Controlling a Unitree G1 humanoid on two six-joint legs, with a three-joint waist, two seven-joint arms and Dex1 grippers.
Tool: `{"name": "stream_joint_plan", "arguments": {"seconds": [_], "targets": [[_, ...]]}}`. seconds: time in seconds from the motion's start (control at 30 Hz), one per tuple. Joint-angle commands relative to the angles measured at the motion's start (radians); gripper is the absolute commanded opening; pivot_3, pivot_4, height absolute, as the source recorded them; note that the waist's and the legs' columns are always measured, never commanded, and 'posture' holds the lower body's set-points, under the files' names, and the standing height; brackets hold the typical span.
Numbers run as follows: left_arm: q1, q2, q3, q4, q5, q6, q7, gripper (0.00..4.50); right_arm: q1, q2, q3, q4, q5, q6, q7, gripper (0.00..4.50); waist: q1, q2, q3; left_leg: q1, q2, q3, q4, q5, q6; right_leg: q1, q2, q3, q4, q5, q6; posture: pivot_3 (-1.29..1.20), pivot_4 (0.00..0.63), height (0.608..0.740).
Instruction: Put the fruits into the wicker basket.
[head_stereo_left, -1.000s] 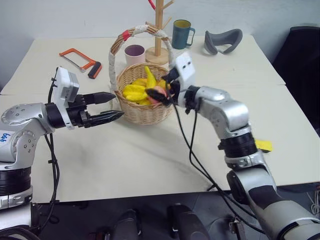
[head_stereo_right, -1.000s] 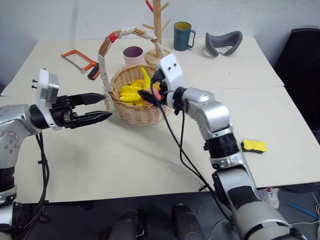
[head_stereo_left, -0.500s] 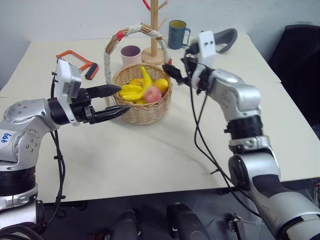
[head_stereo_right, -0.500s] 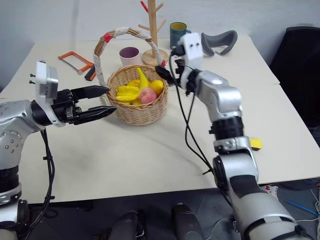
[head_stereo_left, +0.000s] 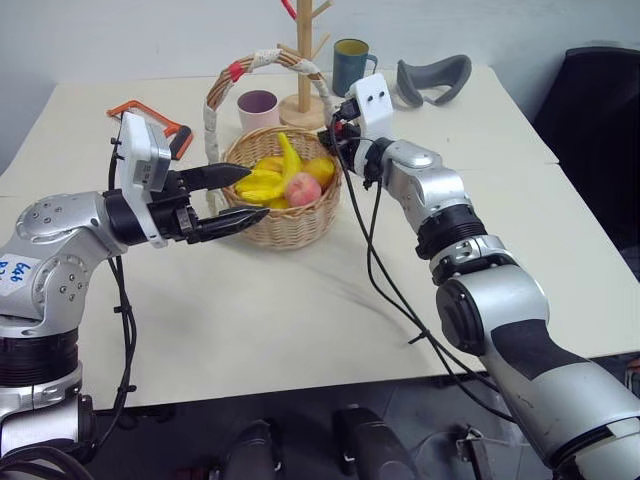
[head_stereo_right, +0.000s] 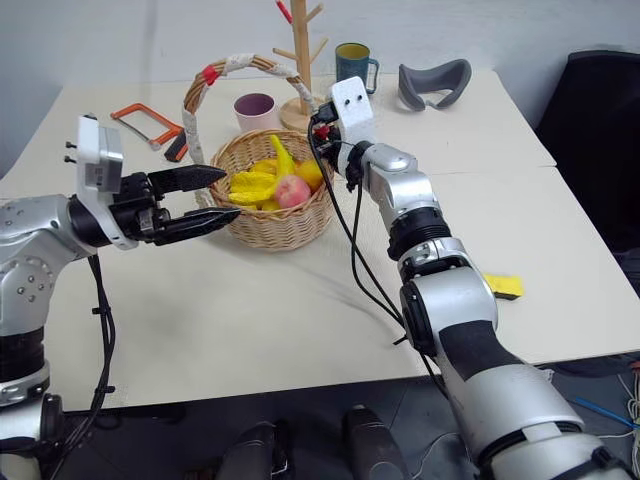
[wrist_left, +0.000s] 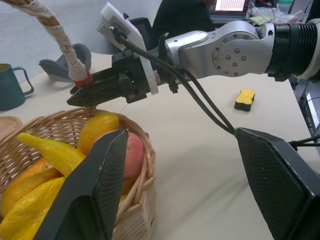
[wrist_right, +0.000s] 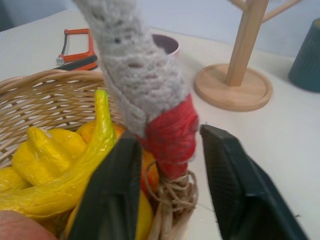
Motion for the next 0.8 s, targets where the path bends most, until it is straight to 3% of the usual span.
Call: {"name": "stream_joint_plan", "arguments": {"seconds": [0.03,0.13,0.33,0.5,0.67,0.8], "targets": [[-0.036,-0.014,-0.003,-0.031,-0.016,-0.018,0.001,3.56,0.018,-0.006,-0.015,-0.155,0.004,-0.012,-0.016,0.20,0.001,0.000,0.000,0.000,0.000,0.000,0.000,0.000,0.000,0.000,0.000,0.000,0.000,0.000,0.000,0.00,0.150,0.740],[-0.063,-0.041,-0.027,-0.022,-0.021,-0.005,0.004,3.56,0.142,-0.047,-0.033,-0.418,0.013,0.056,-0.041,0.19,0.006,0.000,0.000,-0.001,0.000,-0.001,0.000,0.000,0.000,0.000,0.000,-0.001,0.002,0.000,0.000,0.00,0.150,0.740],[-0.095,-0.073,-0.065,-0.013,-0.051,0.020,-0.039,3.56,0.449,-0.298,-0.202,-0.949,0.080,0.278,-0.039,0.19,0.052,0.000,0.000,-0.002,-0.001,-0.003,0.001,0.000,0.000,0.000,-0.001,-0.001,0.001,0.000,0.000,0.00,0.150,0.740],[-0.133,-0.112,-0.092,0.033,-0.045,0.008,-0.066,3.56,0.648,-0.511,-0.419,-1.081,0.115,0.409,-0.053,0.19,0.064,0.000,0.000,-0.001,-0.001,-0.002,0.002,0.000,0.001,0.001,0.000,-0.001,-0.002,0.000,0.000,0.00,0.150,0.740],[-0.190,-0.157,-0.132,0.121,-0.008,-0.036,-0.106,3.56,0.810,-0.569,-0.559,-1.060,0.182,0.373,0.000,0.19,0.045,0.000,0.000,0.013,-0.001,0.004,-0.002,0.003,0.000,0.011,0.003,0.004,-0.003,0.000,0.000,0.00,0.150,0.740],[-0.237,-0.173,-0.153,0.199,0.020,-0.078,-0.151,3.56,0.911,-0.550,-0.586,-1.048,0.226,0.361,0.037,1.42,0.028,0.000,0.000,0.016,0.001,0.006,-0.004,0.004,-0.003,0.011,0.007,0.011,-0.001,0.000,0.000,0.00,0.150,0.740]]}}
